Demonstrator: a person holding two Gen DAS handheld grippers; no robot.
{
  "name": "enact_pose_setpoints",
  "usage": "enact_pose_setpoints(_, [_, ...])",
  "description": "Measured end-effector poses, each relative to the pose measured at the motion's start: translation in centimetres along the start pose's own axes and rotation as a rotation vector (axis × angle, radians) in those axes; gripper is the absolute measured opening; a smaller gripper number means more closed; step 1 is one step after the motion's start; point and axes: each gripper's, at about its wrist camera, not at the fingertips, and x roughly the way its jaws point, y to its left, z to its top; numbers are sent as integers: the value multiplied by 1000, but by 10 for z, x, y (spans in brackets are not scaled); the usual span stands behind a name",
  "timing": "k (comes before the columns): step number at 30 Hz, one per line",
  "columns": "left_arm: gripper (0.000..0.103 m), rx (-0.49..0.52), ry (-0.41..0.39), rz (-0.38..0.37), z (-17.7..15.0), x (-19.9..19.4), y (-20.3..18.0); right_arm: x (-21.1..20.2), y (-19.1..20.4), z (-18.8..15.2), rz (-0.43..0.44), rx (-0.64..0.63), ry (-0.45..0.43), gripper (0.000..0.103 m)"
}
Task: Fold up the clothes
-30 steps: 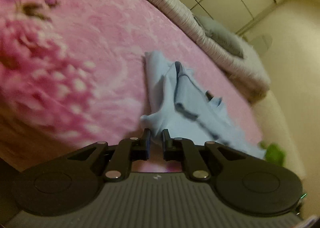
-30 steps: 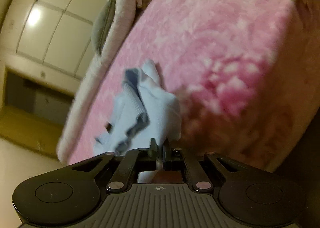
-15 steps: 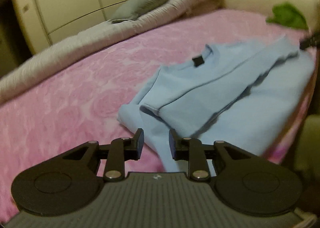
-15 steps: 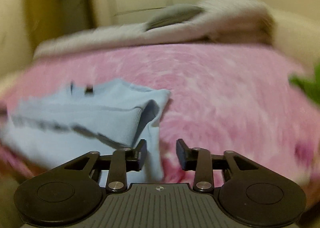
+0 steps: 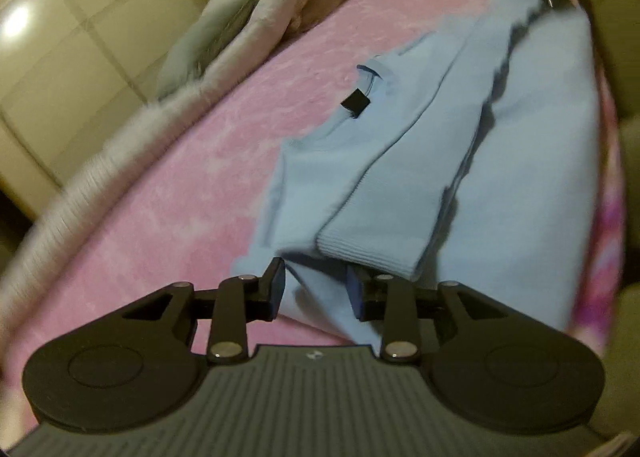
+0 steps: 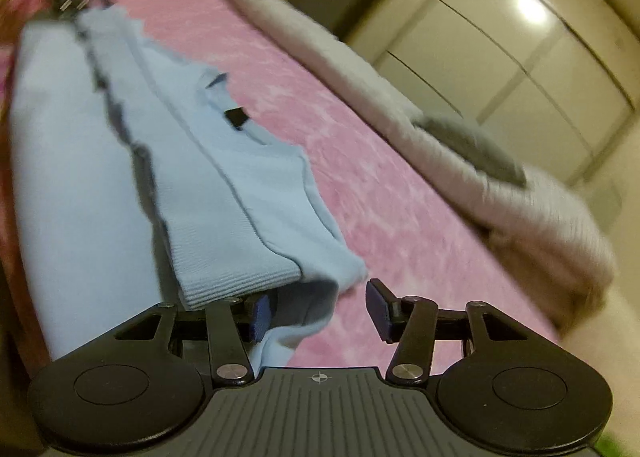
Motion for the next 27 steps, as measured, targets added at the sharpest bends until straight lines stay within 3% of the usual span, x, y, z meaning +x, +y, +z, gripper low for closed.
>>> enact_pose_setpoints(6, [30,281,-48,68,4,5,-19,12,17,-1,14,-253,-20,52])
enact_pose_setpoints(7, [24,336,-61,63,3,5,-24,11,17,-1,38,-261,-26,51])
enact_pose_setpoints(8, [16,361,-71,42,4,6,-26,12,15,-1,68,-258,-30,38])
enact_pose_setpoints(9, [16,315,-71,12,6,8,-21,13,11,1,110,-232,-29,25])
enact_pose_setpoints(10, [15,263,-69,-19,9,9,-15,14,4,3,150,-189,-29,25])
enact_pose_setpoints(11, [14,141,-66,-62,12,10,1,17,-8,4,183,-99,-37,24])
enact_pose_setpoints(15, [13,-539,-50,-271,5,32,81,48,-88,-12,352,567,-44,22])
enact_pose_setpoints(18, [12,-878,14,-370,-16,61,108,89,-124,-33,467,968,43,23])
enact_pose_setpoints(21, [11,-1047,42,-405,-31,75,114,110,-121,-35,483,1012,105,24])
enact_pose_setpoints(23, [12,-1106,34,-431,-37,81,115,113,-118,-37,488,1020,103,27])
enact_pose_setpoints(27, [12,-1186,38,-475,-45,90,118,119,-133,-56,537,1197,65,33])
